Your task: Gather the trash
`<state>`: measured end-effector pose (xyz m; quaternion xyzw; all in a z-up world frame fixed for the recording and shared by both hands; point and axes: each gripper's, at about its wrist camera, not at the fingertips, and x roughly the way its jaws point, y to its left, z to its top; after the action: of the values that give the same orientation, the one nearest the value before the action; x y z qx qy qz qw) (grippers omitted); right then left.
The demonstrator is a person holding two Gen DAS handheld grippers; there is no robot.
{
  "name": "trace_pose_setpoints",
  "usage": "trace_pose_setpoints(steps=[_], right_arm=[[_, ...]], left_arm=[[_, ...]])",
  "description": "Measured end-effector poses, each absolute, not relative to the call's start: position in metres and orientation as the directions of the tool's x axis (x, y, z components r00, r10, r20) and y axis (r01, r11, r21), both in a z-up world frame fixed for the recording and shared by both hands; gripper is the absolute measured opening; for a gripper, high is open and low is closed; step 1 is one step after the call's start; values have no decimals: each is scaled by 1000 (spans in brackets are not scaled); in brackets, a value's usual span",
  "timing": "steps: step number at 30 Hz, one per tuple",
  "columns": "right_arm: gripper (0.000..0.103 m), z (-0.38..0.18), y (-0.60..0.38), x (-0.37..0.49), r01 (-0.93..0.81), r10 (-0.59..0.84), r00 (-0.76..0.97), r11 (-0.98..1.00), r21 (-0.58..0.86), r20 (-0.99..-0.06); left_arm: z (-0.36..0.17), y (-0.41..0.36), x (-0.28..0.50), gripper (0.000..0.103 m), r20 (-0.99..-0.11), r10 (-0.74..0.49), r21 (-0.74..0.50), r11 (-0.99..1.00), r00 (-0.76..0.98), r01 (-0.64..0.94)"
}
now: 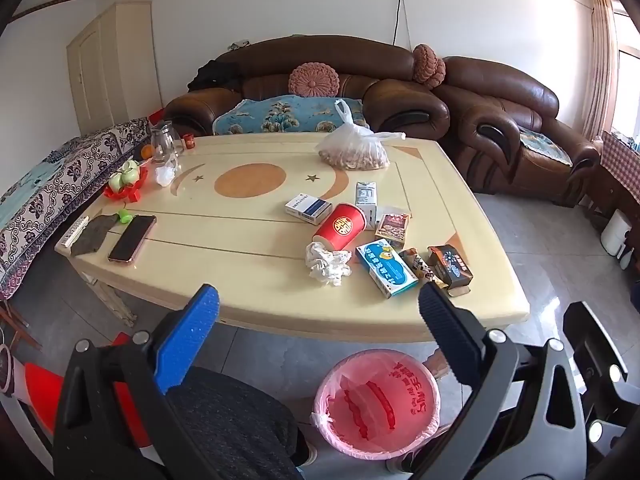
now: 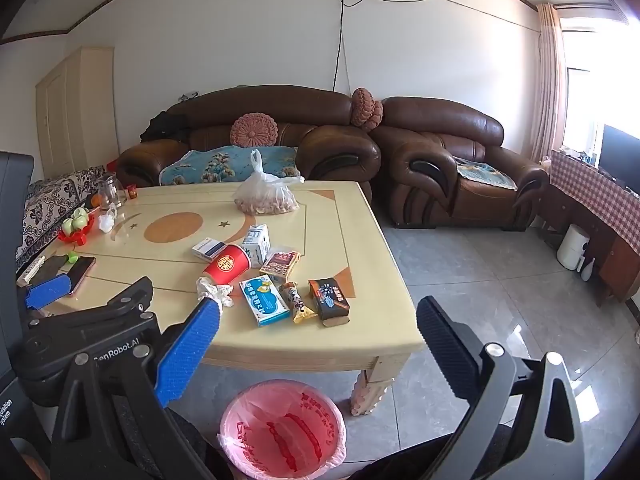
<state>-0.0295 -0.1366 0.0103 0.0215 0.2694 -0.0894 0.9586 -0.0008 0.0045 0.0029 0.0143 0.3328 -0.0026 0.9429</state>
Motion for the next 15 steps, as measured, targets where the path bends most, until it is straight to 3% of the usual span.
trace_pose_setpoints(steps=[15], right_arm=[[97,10,-135,-28,182,-159,839,983,-8,-519]], left_arm=[[3,10,1,98,-629,7,27,1000,777,13]])
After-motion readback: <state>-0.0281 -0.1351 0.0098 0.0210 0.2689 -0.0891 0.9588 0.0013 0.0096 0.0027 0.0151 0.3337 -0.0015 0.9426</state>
